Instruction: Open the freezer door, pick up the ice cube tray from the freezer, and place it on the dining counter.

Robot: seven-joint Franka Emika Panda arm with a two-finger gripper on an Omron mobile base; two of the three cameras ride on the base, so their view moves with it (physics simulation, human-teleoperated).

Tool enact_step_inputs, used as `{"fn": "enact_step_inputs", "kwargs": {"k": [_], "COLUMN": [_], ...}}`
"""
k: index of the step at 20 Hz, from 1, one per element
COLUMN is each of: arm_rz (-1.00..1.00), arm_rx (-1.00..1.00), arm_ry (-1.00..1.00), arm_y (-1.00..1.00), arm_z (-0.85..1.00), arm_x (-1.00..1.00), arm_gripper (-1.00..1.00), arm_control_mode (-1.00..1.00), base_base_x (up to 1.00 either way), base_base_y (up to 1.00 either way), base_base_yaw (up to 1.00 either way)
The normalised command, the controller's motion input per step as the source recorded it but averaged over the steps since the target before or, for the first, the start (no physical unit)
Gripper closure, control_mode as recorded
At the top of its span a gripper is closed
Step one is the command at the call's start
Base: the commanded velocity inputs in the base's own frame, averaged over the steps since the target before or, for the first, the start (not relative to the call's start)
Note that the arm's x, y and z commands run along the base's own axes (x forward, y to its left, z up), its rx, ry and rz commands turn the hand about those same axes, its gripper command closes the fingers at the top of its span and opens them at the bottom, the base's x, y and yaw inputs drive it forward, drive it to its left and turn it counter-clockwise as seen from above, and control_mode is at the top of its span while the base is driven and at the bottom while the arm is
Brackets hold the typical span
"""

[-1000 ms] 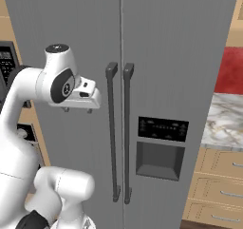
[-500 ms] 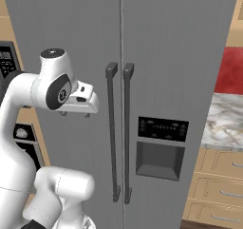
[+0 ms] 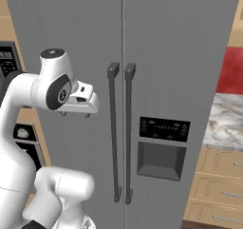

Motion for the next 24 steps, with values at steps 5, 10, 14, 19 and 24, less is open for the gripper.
{"fn": "enact_step_inputs", "kwargs": {"k": [5, 10, 14, 19, 24], "arm_rz": [0.0, 0.0, 0.0, 0.0, 0.0], "arm_rx": [0.0, 0.0, 0.0, 0.01, 0.05], "arm_ry": [0.0, 0.0, 0.0, 0.0, -0.05], "arm_y": [0.0, 0.0, 0.0, -0.34, -0.99], "arm_z": [0.0, 0.0, 0.0, 0.0, 0.0], "arm_x": [0.0, 0.0, 0.0, -0.02, -0.16], "arm_gripper": [-1.0, -1.0, -1.0, -1.0, -1.0], "arm_control_mode": [1.0, 1.0, -1.0, -1.0, -1.0], "base_base_x": [0.0, 0.0, 0.0, 0.0, 0.0], "base_base_y": [0.36, 0.4, 0.04, 0.0, 0.0], "base_base_yaw": [0.0, 0.0, 0.0, 0.0, 0.0]}}
